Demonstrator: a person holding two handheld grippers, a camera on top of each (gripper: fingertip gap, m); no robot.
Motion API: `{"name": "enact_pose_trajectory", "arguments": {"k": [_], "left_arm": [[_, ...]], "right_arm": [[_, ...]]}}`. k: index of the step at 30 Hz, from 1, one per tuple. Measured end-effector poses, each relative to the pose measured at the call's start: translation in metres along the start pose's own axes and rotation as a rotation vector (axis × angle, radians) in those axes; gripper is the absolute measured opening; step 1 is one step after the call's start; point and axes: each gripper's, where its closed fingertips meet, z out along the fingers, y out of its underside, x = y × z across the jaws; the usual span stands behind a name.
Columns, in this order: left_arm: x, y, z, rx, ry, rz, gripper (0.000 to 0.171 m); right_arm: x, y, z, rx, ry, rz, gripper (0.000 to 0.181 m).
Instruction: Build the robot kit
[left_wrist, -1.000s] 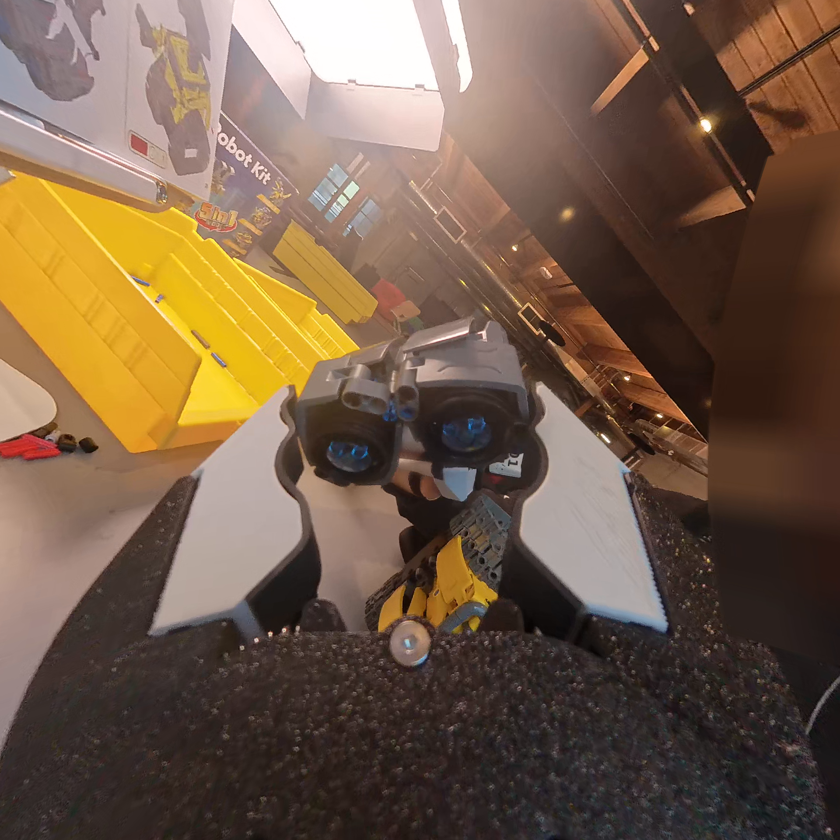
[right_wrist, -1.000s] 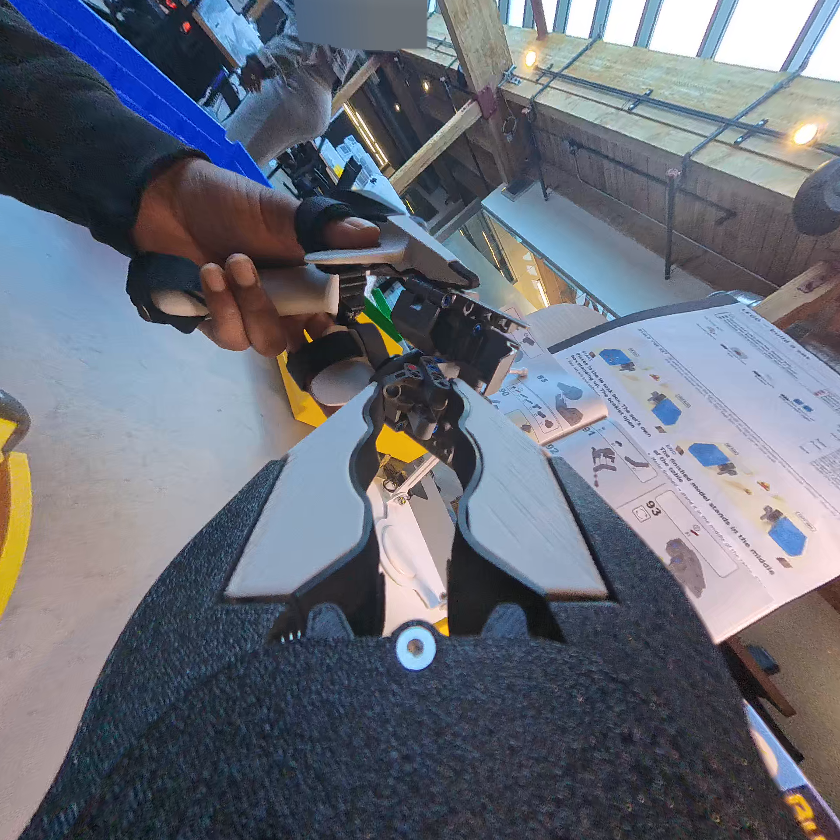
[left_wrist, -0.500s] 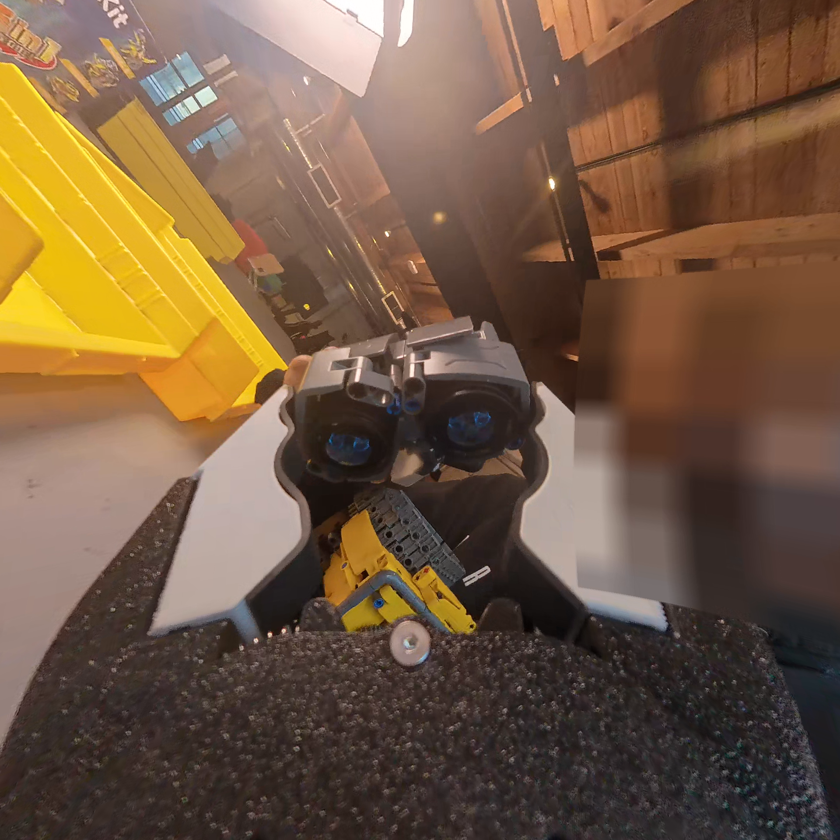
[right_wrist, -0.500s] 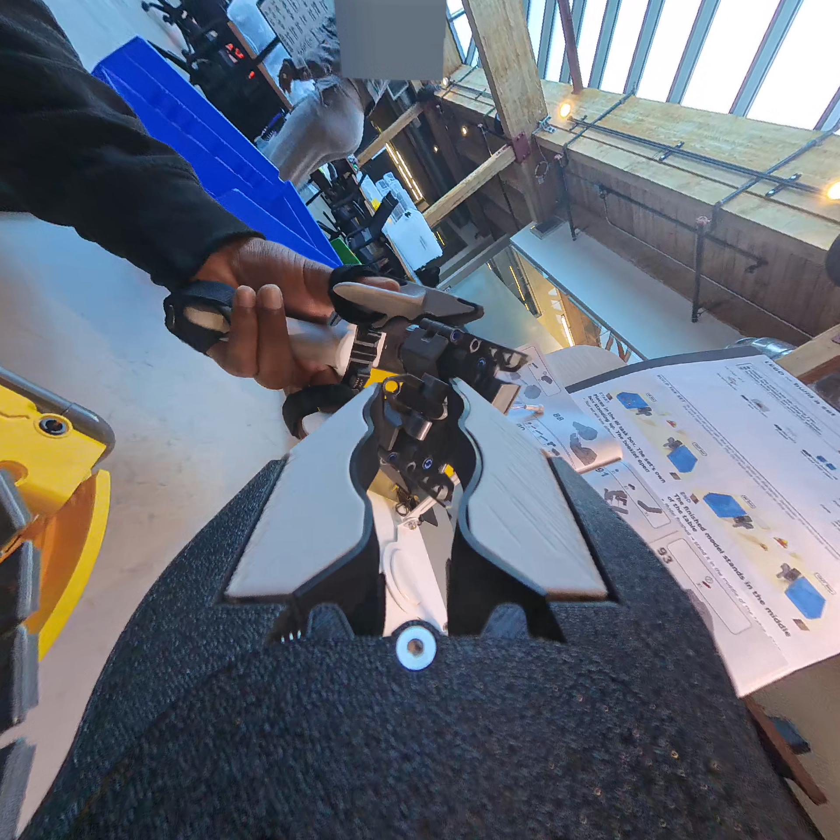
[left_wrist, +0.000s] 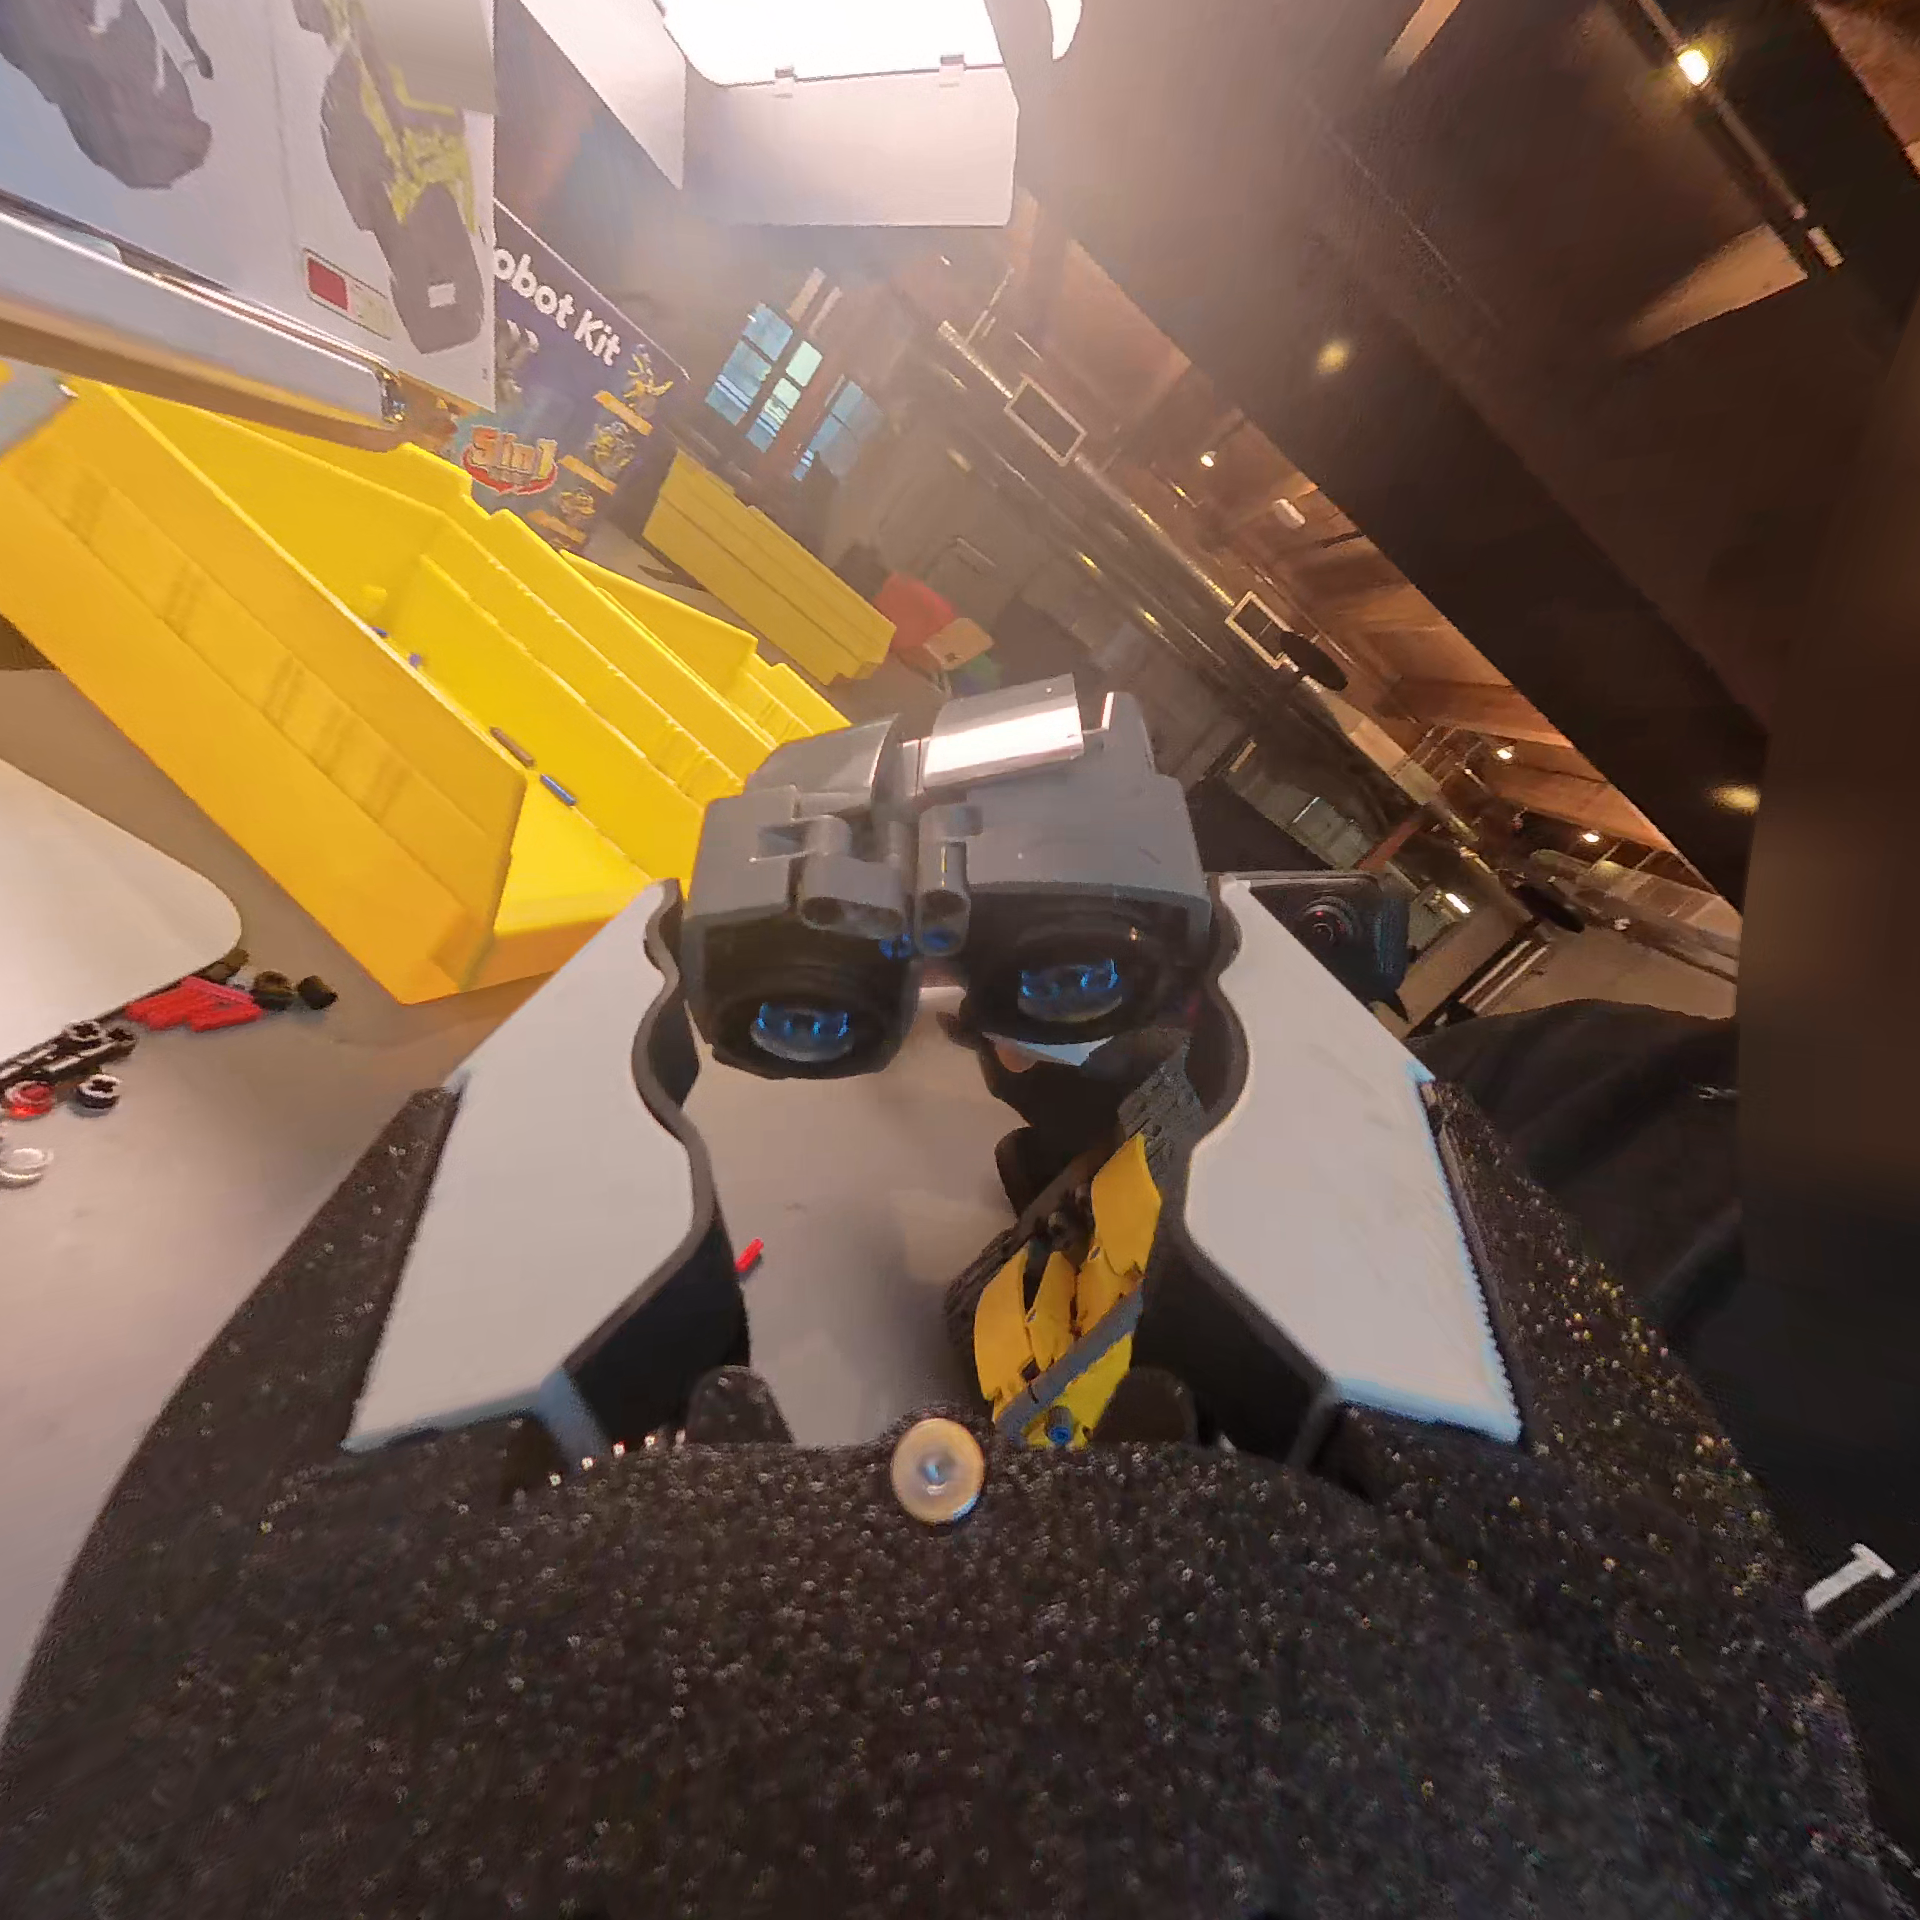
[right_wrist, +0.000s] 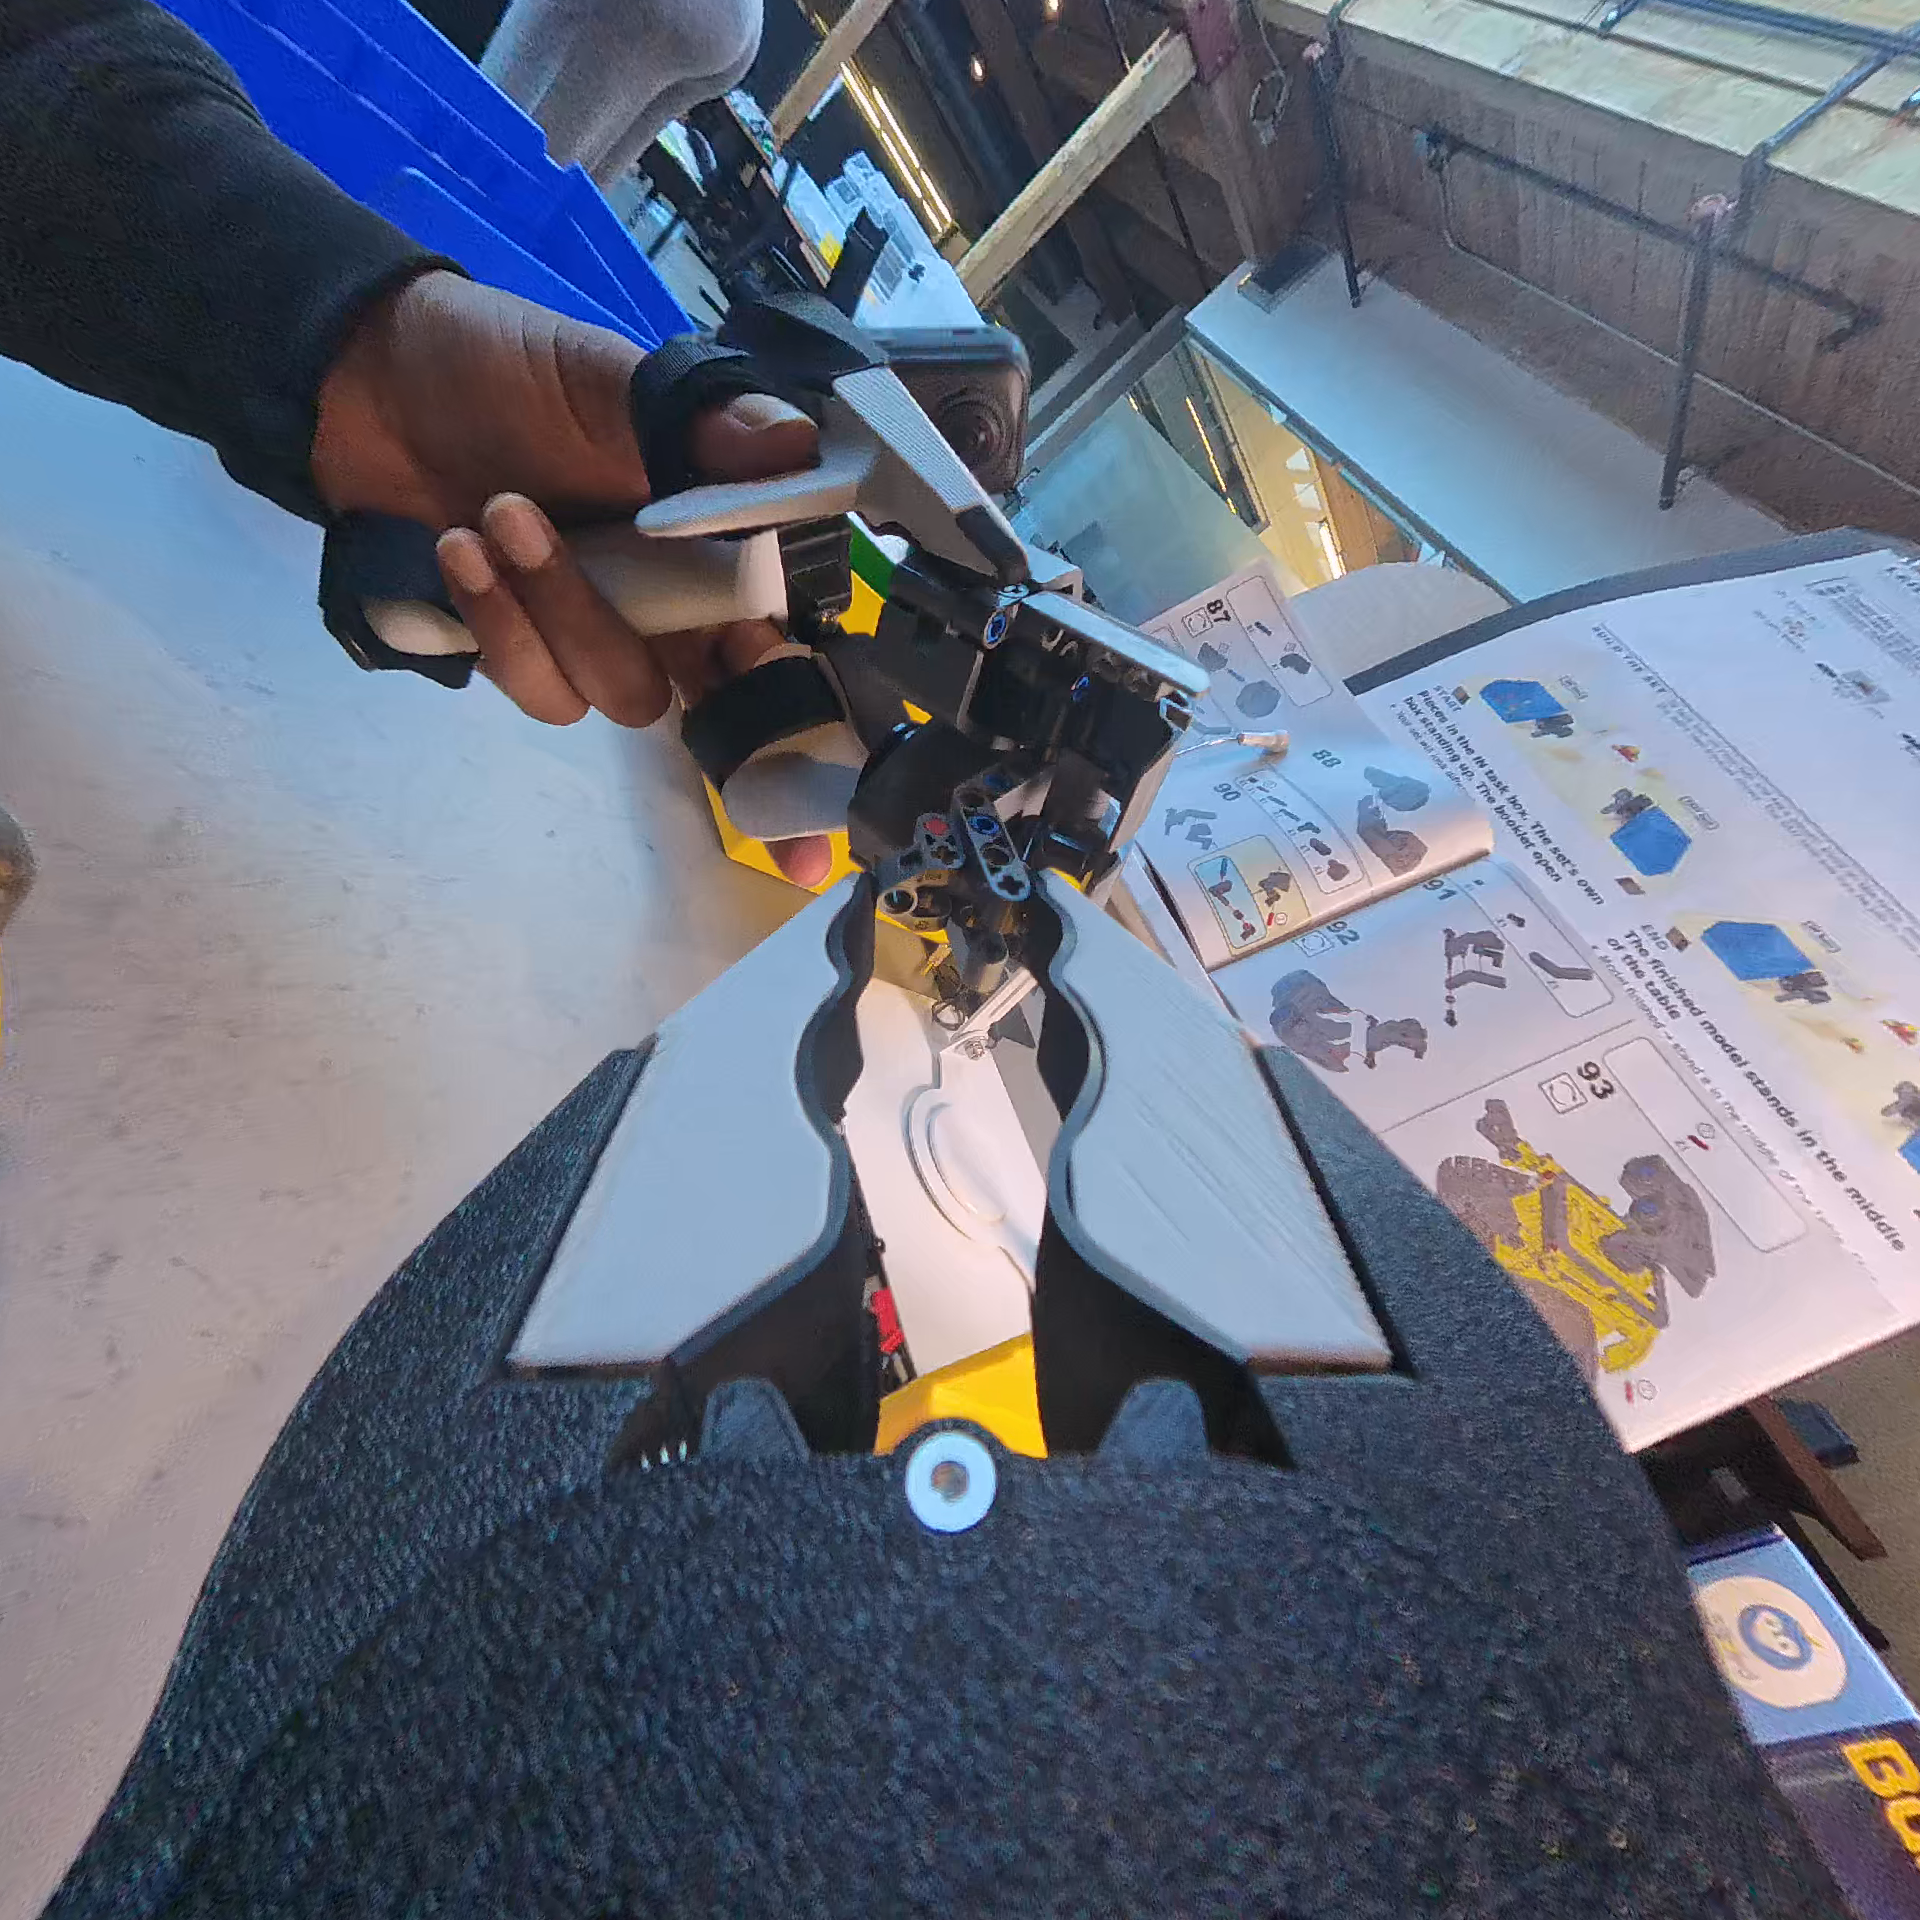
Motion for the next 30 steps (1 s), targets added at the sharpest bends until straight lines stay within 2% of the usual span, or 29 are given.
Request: {"name": "enact_pose_trajectory", "arguments": {"k": [6, 30], "left_arm": [[-0.002, 0.0, 0.0, -0.003, -0.043, 0.053, 0.096], [-0.017, -0.005, -0.004, 0.029, -0.123, -0.013, 0.095]], "right_arm": [[-0.001, 0.004, 0.002, -0.01, 0.0, 0.016, 0.029], [-0.002, 0.015, 0.005, -0.024, -0.014, 0.106, 0.027]]}}
